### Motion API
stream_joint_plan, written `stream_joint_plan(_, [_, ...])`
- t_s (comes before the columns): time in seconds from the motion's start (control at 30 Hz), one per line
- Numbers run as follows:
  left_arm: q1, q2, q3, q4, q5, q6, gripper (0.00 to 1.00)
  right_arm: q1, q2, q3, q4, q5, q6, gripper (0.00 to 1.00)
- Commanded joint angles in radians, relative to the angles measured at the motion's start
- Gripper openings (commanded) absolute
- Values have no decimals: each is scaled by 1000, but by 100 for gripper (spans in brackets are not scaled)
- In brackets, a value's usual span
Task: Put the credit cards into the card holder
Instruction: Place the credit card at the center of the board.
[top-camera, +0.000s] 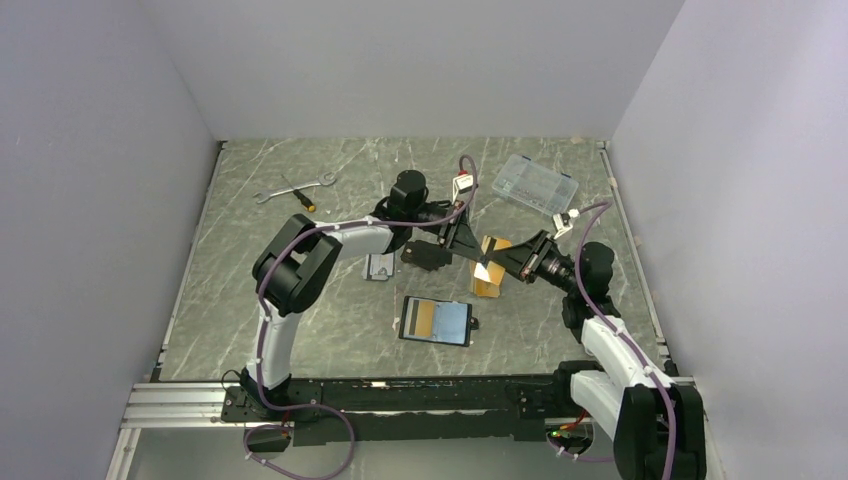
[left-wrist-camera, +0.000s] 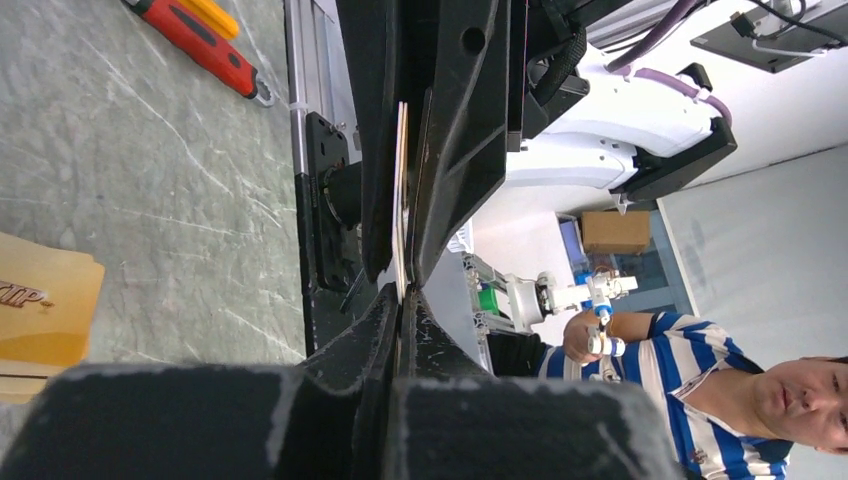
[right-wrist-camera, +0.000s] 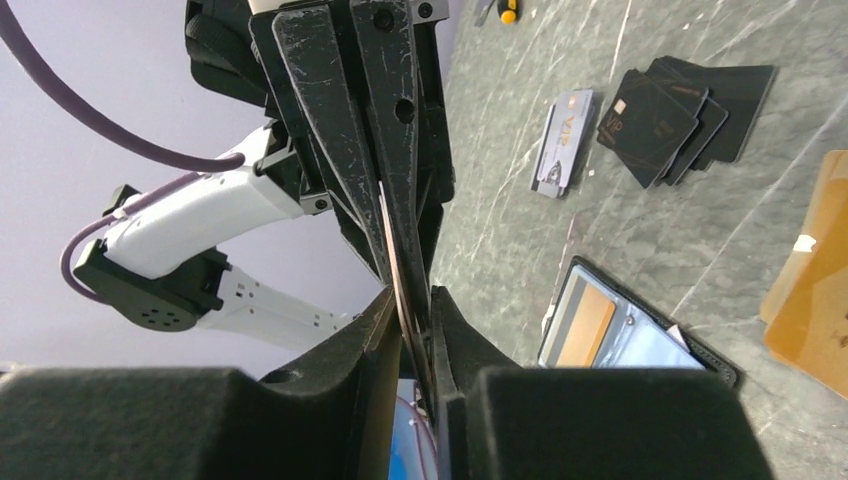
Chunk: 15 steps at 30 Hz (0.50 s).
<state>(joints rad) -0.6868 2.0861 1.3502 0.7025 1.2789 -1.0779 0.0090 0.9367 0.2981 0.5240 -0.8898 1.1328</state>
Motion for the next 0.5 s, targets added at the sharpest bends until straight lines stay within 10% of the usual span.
stream_joint_plan(0.0, [-28,-62,-1,83,16,-29,7,23,-7,30,73,9,24,17])
stream_joint_plan(0.2, [-14,-94,1,133,26,-63,36,22,-65,34,-46,20,-23,5])
stream_joint_plan(0.47, [14,-93,-3,132,10,-76,43,22,-69,29,-26,-21,-14,2])
